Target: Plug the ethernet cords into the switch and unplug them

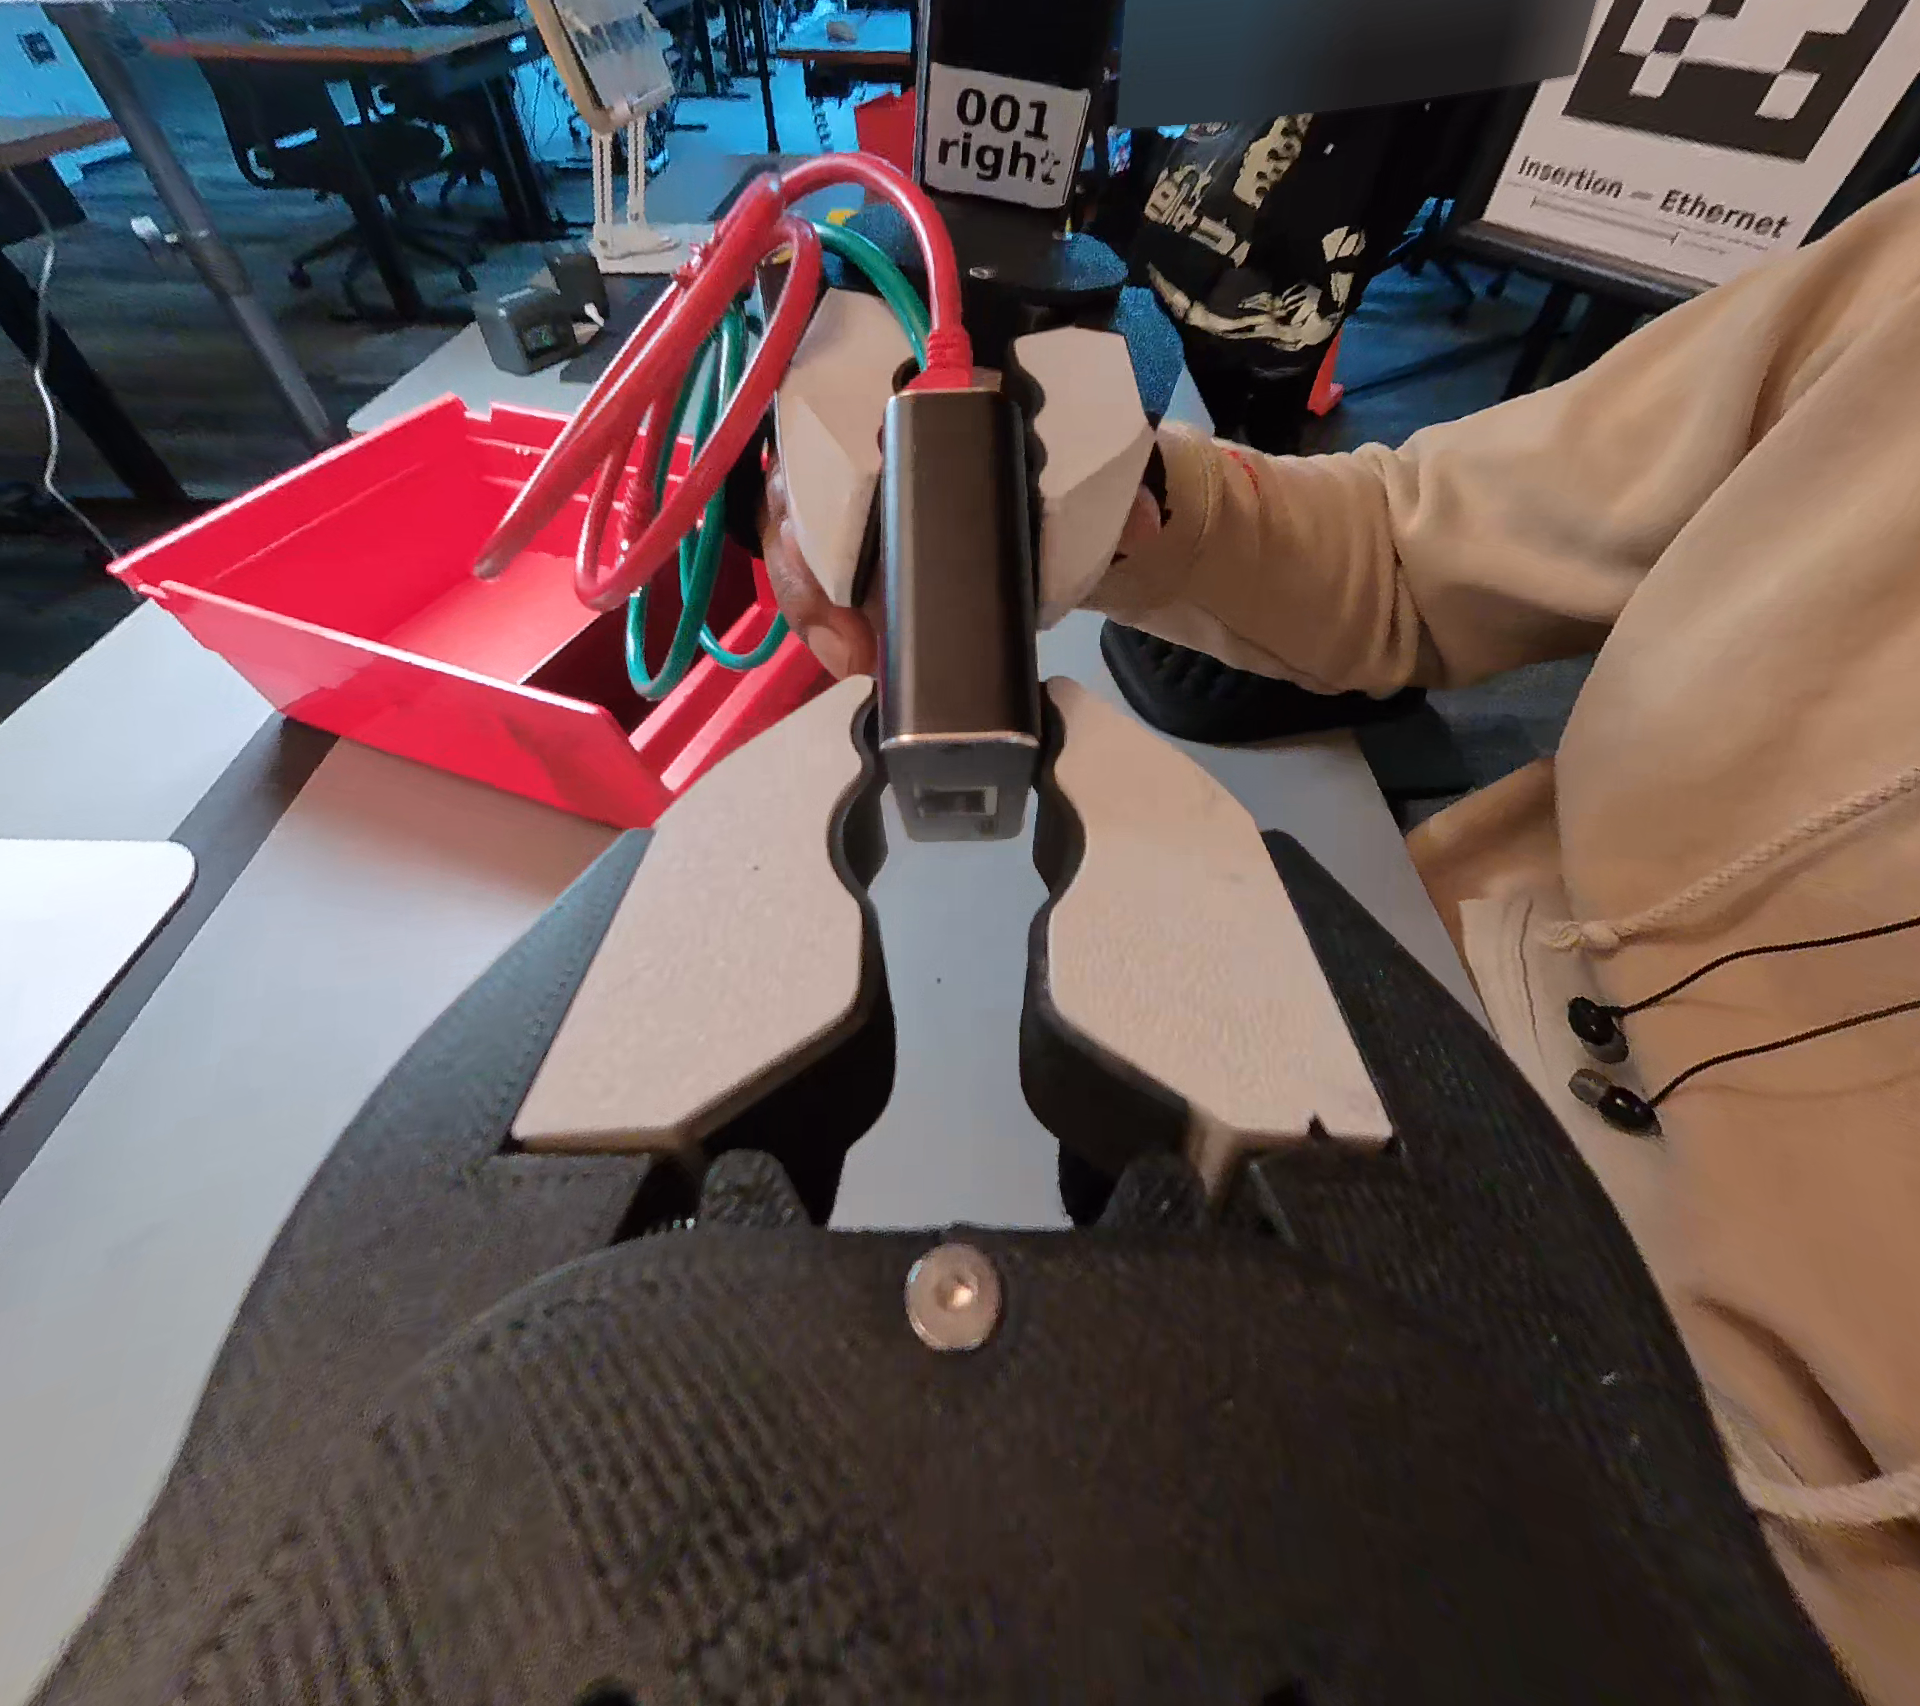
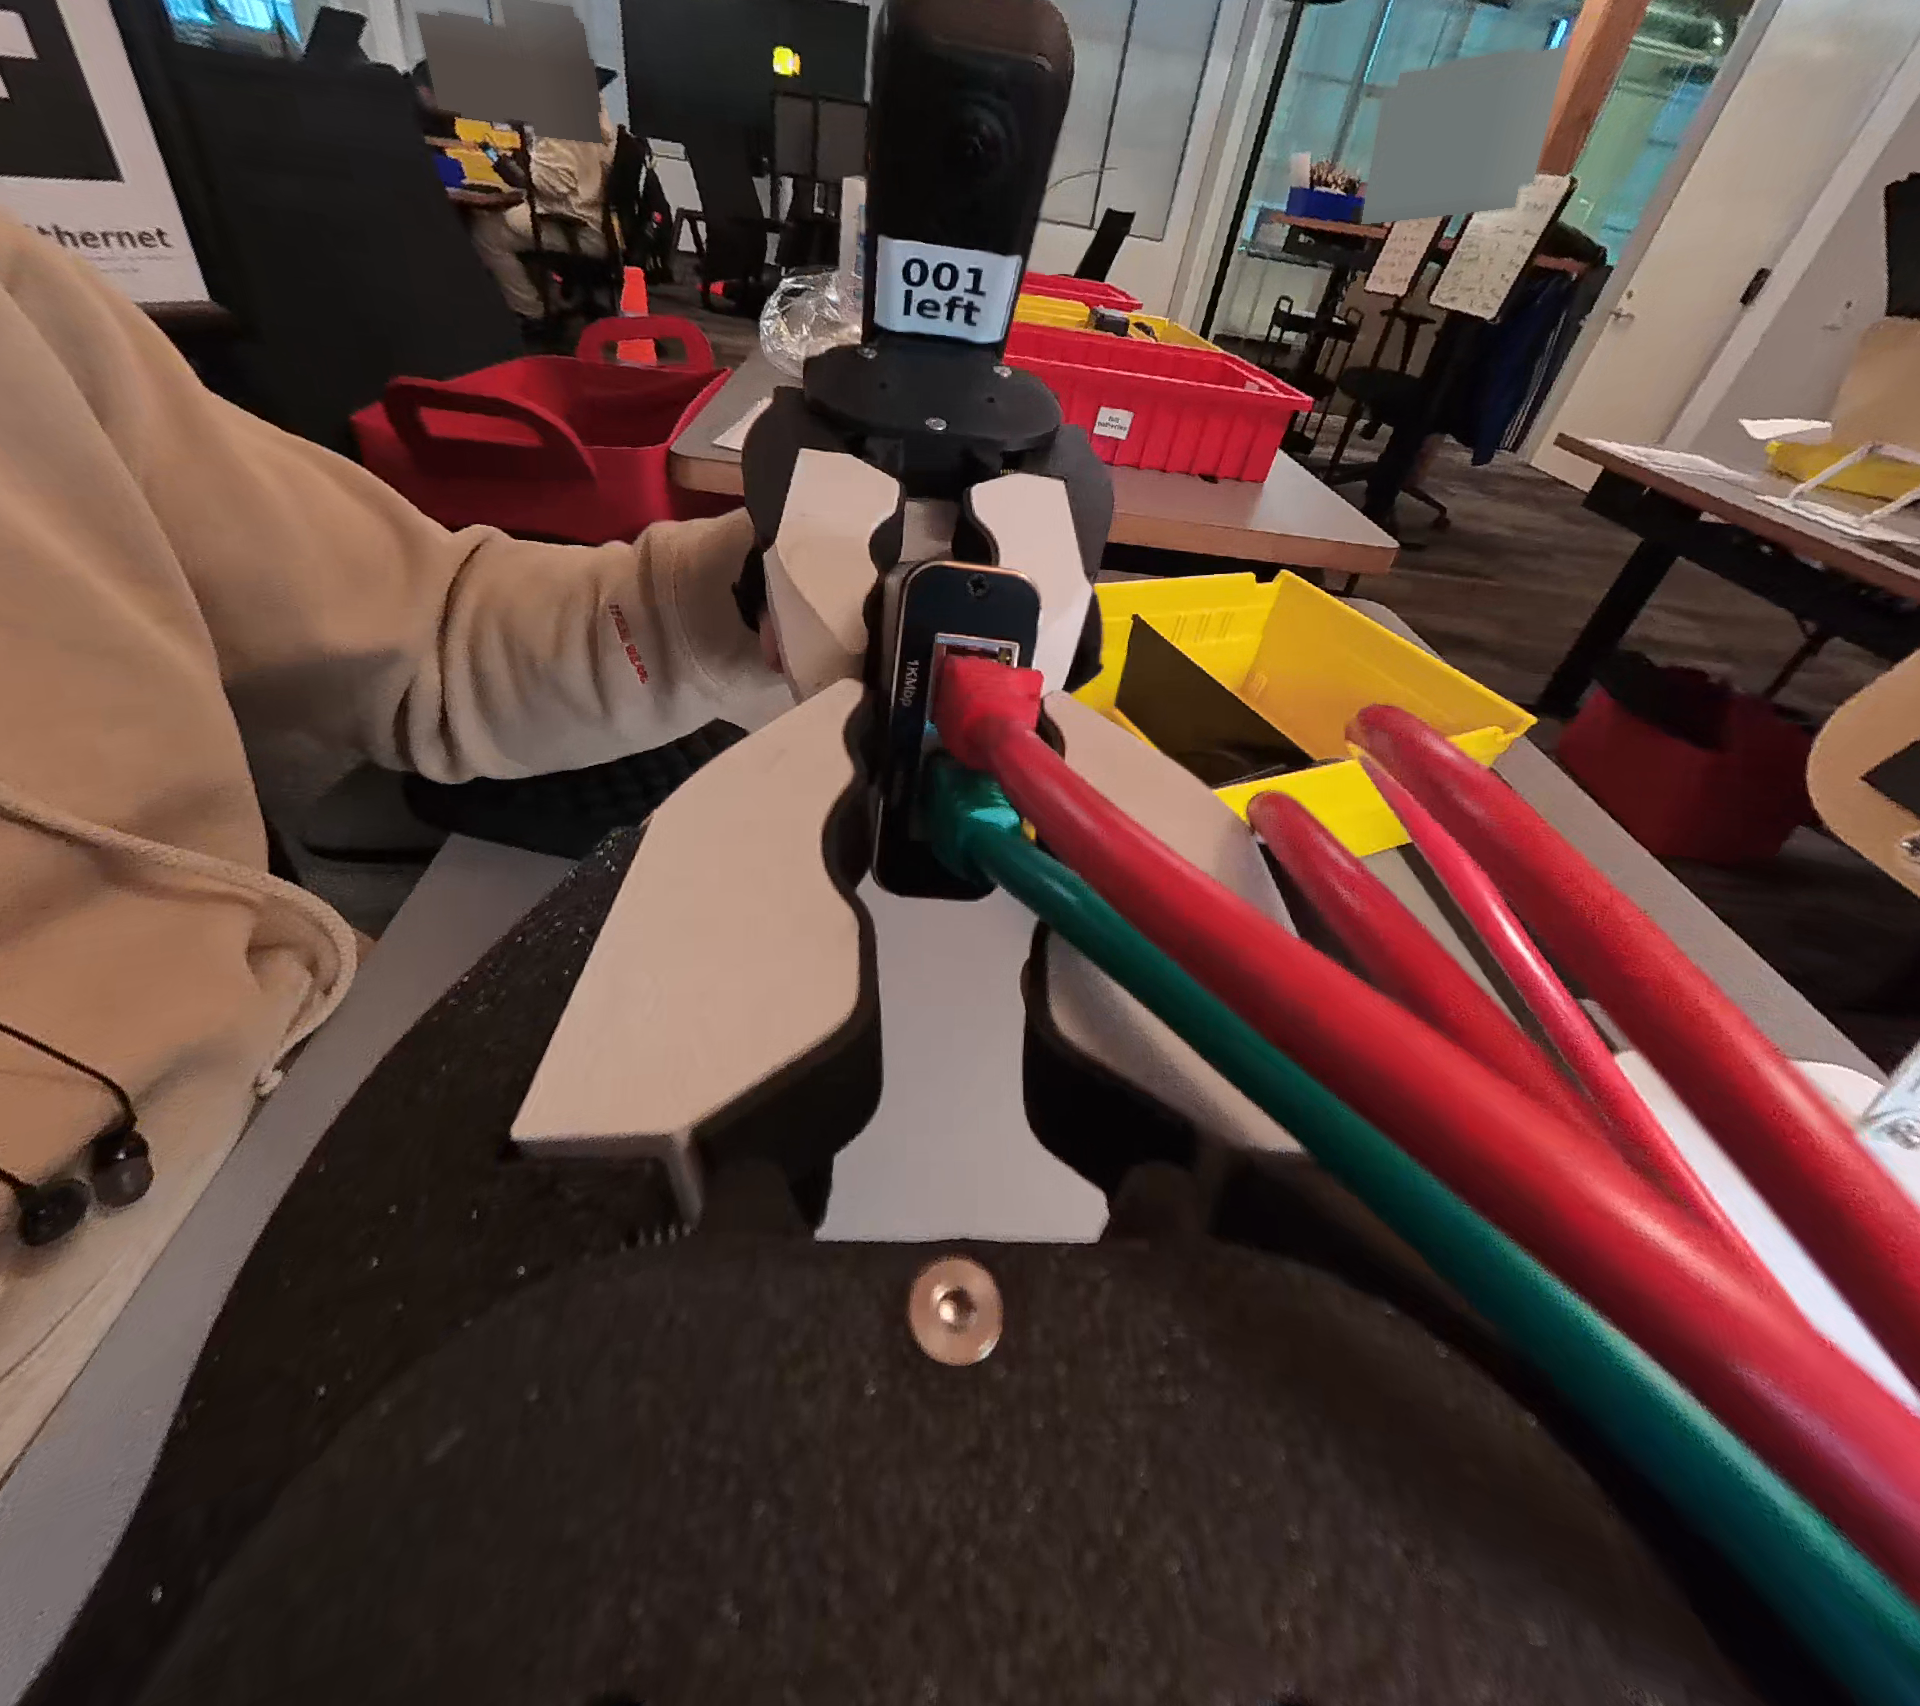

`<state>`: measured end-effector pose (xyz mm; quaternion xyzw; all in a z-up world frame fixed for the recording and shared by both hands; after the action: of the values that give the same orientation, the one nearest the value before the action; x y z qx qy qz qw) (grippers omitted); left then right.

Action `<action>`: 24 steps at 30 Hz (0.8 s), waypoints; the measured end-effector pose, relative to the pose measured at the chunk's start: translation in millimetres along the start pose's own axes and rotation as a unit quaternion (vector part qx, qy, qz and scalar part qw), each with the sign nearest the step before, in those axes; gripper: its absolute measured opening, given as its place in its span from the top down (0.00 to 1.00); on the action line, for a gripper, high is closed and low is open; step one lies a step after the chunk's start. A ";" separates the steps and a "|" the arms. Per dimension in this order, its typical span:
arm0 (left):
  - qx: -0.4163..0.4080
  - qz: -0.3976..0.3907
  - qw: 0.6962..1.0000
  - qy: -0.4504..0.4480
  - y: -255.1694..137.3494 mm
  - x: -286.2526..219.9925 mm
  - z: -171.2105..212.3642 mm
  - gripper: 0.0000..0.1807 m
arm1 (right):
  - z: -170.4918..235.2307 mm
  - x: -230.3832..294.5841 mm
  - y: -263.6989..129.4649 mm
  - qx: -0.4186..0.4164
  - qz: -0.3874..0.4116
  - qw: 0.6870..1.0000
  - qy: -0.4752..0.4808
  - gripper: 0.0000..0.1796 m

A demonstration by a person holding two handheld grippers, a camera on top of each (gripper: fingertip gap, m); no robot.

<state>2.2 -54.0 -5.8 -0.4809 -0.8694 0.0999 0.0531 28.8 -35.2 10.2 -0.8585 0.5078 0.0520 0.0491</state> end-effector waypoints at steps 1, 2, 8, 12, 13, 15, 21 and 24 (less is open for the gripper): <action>0.006 -0.005 1.000 0.000 0.3 0.3 0.5 0.86 | 0.5 -0.3 0.0 -0.002 -0.003 1.000 0.008 0.86; 0.009 -0.009 1.000 0.000 0.1 0.7 0.1 0.86 | 0.6 -0.9 0.1 -0.006 -0.005 1.000 0.018 0.86; 0.007 -0.029 1.000 0.009 -4.4 4.8 -1.6 0.86 | 2.7 -5.6 3.7 -0.027 -0.008 0.997 0.065 0.84; 0.003 -0.034 0.999 0.003 -6.1 6.5 -3.1 0.86 | 2.7 -7.9 4.2 -0.040 -0.009 0.995 0.088 0.86; 0.000 -0.037 0.999 0.007 -8.1 6.8 -4.6 0.86 | 1.5 -8.7 3.3 -0.046 -0.010 0.994 0.095 0.86; -0.017 -0.049 0.999 0.012 -22.2 9.4 -12.5 0.84 | -3.7 -12.6 -3.1 -0.064 -0.009 0.992 0.109 0.86; -0.049 -0.218 0.974 -0.038 -121.4 65.2 -16.5 0.80 | -23.0 -28.5 -33.0 -0.104 0.024 0.989 0.103 0.86; 0.041 -0.304 0.946 -0.104 -156.4 101.3 30.4 0.80 | -28.3 -31.4 -40.7 -0.116 0.033 0.988 0.097 0.86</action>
<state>-186.5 -52.9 -0.7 -0.1782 -0.9701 0.1644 0.0096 50.5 7.6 43.8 -0.8423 0.5284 0.0289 -0.1023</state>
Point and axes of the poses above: each gripper's, where its closed fingertips meet, y out along the fingers, z out of its underside, x = y × z across the jaws, the point moved 2 cm from there along -y, back along the fingers
